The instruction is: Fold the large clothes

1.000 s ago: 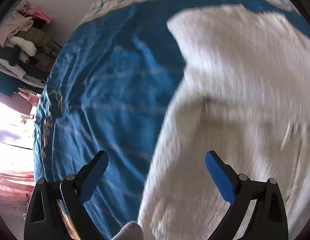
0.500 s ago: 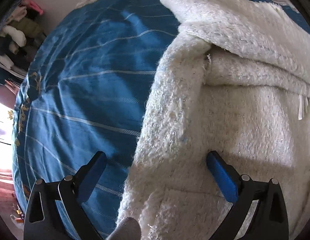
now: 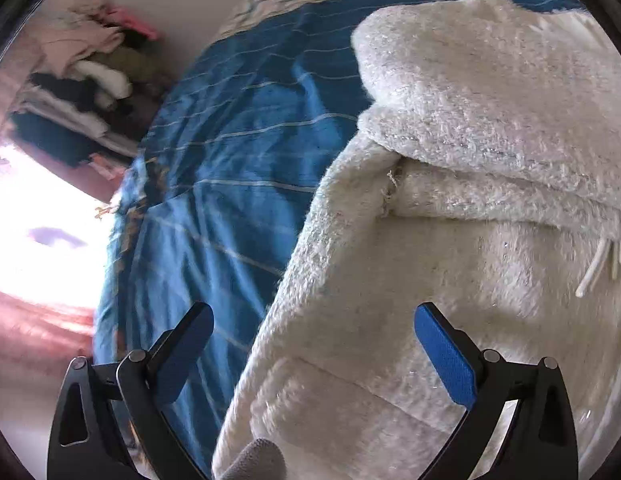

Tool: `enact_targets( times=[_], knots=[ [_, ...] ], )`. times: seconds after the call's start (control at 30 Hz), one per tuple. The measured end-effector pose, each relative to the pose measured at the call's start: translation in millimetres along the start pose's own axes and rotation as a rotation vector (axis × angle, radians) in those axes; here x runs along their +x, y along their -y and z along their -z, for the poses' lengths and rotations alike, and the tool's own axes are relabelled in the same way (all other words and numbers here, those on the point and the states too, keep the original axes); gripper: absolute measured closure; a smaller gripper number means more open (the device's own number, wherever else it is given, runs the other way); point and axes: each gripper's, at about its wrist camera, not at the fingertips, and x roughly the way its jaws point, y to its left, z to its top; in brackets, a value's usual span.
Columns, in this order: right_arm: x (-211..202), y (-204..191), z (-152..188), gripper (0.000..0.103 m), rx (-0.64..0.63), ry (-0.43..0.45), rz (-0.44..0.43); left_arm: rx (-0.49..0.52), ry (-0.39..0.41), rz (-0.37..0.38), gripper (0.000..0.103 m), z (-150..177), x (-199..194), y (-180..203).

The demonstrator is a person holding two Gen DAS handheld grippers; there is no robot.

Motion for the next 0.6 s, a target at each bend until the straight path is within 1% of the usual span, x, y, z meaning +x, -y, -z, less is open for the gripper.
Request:
enact_targets(
  times=[0.03, 0.07, 0.1, 0.17, 0.23, 0.27, 0.3, 0.33, 0.37, 0.4, 0.47, 0.5, 0.53, 0.57, 0.6],
  knots=[
    [-0.9, 3.0, -1.3, 0.077, -0.004, 0.021, -0.008, -0.023, -0.007, -0.035, 0.0, 0.4, -4.2, 2.8],
    [-2.4, 7.6, -1.6, 0.078, 0.0, 0.038, -0.014, -0.04, -0.018, -0.057, 0.0, -1.3, -4.3, 4.7],
    [-5.4, 13.3, 5.8, 0.079, 0.015, 0.049, -0.027, -0.059, -0.031, -0.081, 0.0, -0.8, -6.2, 6.2],
    [2.1, 24.9, 8.9, 0.079, 0.034, 0.033, -0.073, -0.094, -0.055, -0.122, 0.0, 2.1, -10.0, 10.9],
    [1.1, 23.7, 6.5, 0.078, -0.006, 0.026, -0.1, -0.122, -0.076, -0.157, 0.0, 3.6, -12.5, 15.3],
    [-1.3, 25.6, 5.5, 0.071, -0.013, 0.015, -0.126, -0.133, -0.088, -0.167, 0.0, 4.8, -16.8, 18.5],
    [-4.1, 32.1, 4.6, 0.068, -0.016, -0.01, -0.165, -0.135, -0.089, -0.172, 0.0, 6.3, -24.9, 22.7],
    [-7.2, 51.9, 4.0, 0.058, -0.019, -0.03, -0.192, -0.132, -0.083, -0.181, 0.0, 6.6, -31.7, 25.8],
    [-11.9, 59.5, 7.3, 0.047, -0.019, -0.04, -0.202, -0.121, -0.069, -0.205, 0.0, 8.8, -43.7, 31.9],
    [-18.8, 69.8, 11.8, 0.041, -0.021, -0.043, -0.203, -0.107, -0.062, -0.227, 0.0, 9.8, -52.4, 37.6],
    [-28.7, 83.7, 22.4, 0.026, -0.028, -0.046, -0.2, -0.075, -0.053, -0.274, 0.0, 16.7, -74.4, 54.1],
    [-36.4, 101.4, 36.3, 0.022, -0.034, -0.05, -0.195, -0.052, -0.054, -0.288, 0.0, 23.4, -88.2, 67.5],
    [-40.9, 107.3, 44.4, 0.02, -0.039, -0.054, -0.169, -0.029, -0.057, -0.302, 0.0, 29.1, -99.4, 80.6],
    [-37.3, 118.7, 51.4, 0.02, -0.046, -0.056, -0.124, -0.006, -0.061, -0.317, 0.0, 36.0, -110.5, 94.2],
    [-42.4, 132.9, 60.4, 0.02, -0.047, -0.057, -0.069, 0.013, -0.064, -0.324, 0.0, 42.9, -121.1, 107.0]
  ],
)
